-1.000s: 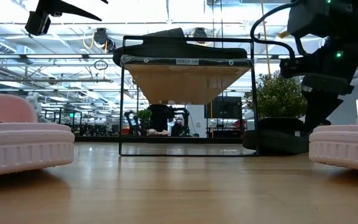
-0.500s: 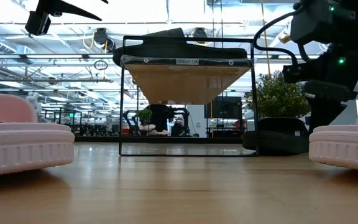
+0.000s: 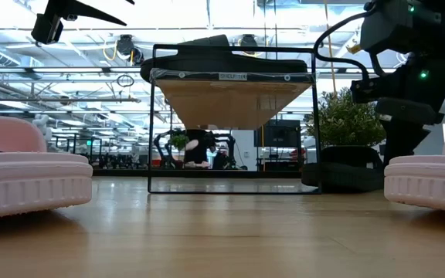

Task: Pick and place slides into the shelf
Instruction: Put the black slide on the shelf

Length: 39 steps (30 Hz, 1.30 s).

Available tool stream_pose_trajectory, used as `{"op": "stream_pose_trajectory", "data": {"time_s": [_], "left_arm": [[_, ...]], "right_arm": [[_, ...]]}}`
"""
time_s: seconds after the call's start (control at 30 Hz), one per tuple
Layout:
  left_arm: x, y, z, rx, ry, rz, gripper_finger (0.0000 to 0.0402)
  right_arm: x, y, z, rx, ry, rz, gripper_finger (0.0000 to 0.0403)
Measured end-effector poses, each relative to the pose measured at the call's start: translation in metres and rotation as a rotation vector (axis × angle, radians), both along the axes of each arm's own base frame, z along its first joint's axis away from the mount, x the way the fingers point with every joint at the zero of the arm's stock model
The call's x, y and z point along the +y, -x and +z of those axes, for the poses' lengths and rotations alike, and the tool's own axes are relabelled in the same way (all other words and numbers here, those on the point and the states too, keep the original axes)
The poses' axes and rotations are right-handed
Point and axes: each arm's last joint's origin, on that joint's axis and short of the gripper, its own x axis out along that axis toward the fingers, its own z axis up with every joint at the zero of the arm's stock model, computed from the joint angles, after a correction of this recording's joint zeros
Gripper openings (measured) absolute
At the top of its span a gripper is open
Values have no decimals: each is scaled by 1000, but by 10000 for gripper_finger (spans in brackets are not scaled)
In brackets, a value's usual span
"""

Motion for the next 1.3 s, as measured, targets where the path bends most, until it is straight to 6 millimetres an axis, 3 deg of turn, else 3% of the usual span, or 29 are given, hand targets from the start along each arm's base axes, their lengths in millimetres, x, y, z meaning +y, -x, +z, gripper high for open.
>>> {"op": "stream_pose_trajectory", "data": {"time_s": [0.3, 0.6, 0.8, 1.0, 1.3], "left_arm": [[0, 0, 0, 0, 0, 0, 140], [0, 0, 0, 7, -14, -5, 140], [0, 0, 0, 11, -23, -8, 140], [-1, 0, 0, 23, -30, -30, 140], [-1, 0, -1, 43, -44, -61, 140]], "right_arm": [[3, 5, 12, -46, -151, 26, 65], [2, 12, 40, -266, -285, -16, 133], [0, 0, 48, -417, -195, 0, 131], [-8, -5, 41, -372, -154, -9, 117], [-14, -7, 44, -382, -261, 5, 114]]}}
